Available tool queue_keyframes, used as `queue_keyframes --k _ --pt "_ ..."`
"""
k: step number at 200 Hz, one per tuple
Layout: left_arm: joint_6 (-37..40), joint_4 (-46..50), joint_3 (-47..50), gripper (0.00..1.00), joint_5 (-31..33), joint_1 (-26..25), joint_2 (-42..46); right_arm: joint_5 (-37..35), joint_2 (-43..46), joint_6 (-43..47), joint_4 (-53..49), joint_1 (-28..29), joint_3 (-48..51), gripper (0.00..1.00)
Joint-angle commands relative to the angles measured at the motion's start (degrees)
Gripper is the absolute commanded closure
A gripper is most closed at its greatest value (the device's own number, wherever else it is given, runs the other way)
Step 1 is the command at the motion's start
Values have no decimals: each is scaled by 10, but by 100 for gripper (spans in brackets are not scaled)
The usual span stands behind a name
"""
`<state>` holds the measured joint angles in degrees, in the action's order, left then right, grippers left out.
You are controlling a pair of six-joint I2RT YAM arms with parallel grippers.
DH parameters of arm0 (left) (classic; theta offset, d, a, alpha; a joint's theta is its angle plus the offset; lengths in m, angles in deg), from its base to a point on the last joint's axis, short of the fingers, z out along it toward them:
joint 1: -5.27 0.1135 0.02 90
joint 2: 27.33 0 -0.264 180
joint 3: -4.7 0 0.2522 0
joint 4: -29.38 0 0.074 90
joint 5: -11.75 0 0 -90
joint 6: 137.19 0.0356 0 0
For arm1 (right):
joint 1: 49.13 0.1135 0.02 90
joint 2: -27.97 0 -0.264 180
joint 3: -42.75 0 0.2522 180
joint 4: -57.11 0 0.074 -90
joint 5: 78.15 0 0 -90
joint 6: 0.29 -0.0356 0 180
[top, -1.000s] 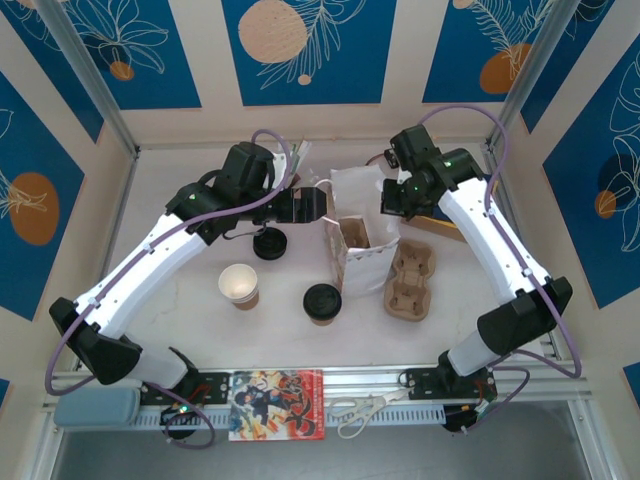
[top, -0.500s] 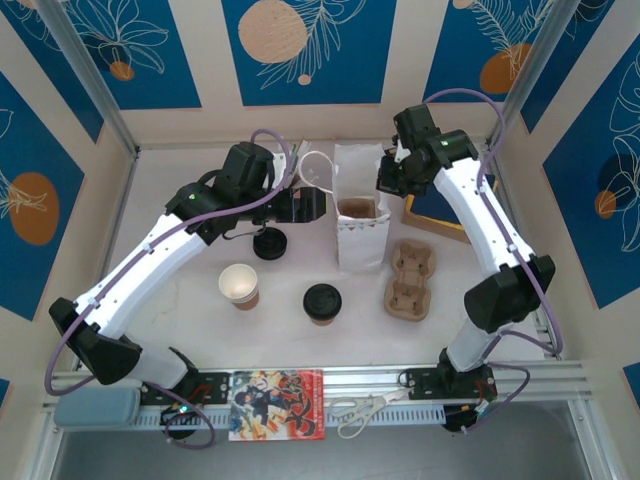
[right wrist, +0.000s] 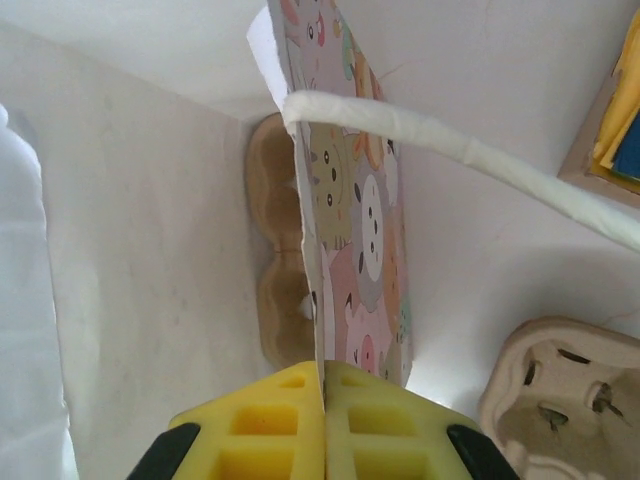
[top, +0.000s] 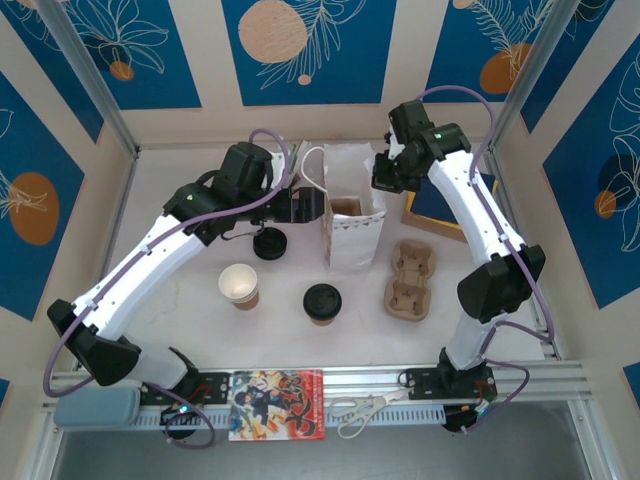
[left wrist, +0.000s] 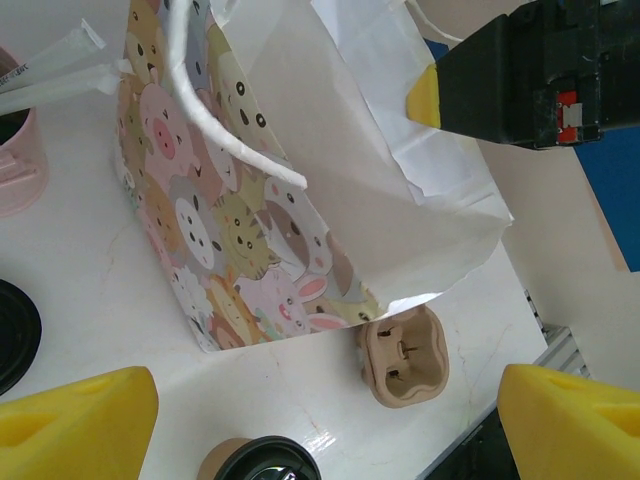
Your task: Pack the takeout coffee
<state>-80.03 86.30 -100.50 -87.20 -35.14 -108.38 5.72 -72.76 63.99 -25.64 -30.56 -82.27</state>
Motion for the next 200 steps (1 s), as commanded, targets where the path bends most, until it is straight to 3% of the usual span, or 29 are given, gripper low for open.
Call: queue_keyframes --k 1,13,24,51,200 --pt "8 10 -11 12 0 -3 11 32 6 35 -48 -16 -29 96" --pt "7 8 -11 12 -3 -3 8 28 1 39 -60 -18 -33 92" --pt "7 8 -11 12 -5 -3 7 21 1 39 -64 -17 -31 80" --pt "7 8 -12 11 -5 -3 8 11 12 34 -58 -12 -28 66" --pt "9 14 -10 6 4 -3 21 -75 71 -2 -103 35 -62 43"
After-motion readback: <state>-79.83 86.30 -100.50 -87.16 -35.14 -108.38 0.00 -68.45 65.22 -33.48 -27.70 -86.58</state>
